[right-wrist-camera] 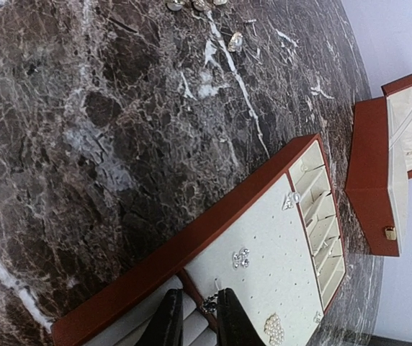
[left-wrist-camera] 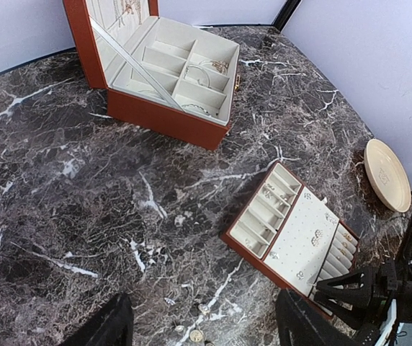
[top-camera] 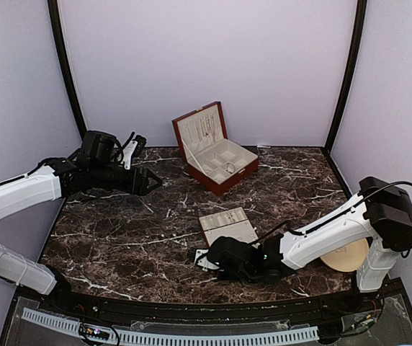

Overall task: Organize the mixed jewelry
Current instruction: Insert the earring into the earring holder, then pick up the earring from the earring holder.

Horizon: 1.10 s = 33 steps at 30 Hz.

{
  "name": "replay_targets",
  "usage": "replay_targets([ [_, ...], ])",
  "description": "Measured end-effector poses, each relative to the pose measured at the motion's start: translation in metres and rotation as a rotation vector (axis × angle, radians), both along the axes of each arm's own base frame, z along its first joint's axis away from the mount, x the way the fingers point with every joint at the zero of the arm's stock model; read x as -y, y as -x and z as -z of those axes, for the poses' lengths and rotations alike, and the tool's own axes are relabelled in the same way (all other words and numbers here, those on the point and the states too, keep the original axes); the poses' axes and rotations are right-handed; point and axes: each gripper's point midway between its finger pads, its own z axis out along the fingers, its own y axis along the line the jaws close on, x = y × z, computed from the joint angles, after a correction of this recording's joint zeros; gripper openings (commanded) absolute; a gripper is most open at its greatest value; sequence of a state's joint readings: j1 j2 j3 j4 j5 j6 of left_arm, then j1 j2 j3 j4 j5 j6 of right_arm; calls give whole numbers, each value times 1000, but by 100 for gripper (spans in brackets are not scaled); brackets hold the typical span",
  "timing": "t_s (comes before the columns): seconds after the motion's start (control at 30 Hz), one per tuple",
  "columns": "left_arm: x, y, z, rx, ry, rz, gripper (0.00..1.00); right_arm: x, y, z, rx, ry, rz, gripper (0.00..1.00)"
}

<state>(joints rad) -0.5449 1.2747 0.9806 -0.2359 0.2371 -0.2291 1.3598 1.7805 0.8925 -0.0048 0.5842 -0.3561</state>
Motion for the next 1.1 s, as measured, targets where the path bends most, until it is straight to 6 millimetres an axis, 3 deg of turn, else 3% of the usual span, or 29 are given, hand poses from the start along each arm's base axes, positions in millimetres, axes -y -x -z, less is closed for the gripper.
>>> replay_targets([
  [0.23,0,0,0,-1,2,3,70,2,-3,-15,-37,-48,38,37],
  [0.43,-1,0,0,-2,2,0,70,3,-28,-75,-105,-261,158,29],
  [0.57,-1,0,-1,1,4,-1,70,-3,-44,-91,-184,-365,235,20],
  [0.67,-2,1,-3,7,7,-1,70,-7,-44,-81,-271,-378,276,16],
  [0.93,-3,0,-5,10,9,-5,70,-5,-26,-22,-489,-283,364,0],
  [1.1,-4,0,-4,8,8,-6,70,-1,-25,-18,-524,-288,405,0],
])
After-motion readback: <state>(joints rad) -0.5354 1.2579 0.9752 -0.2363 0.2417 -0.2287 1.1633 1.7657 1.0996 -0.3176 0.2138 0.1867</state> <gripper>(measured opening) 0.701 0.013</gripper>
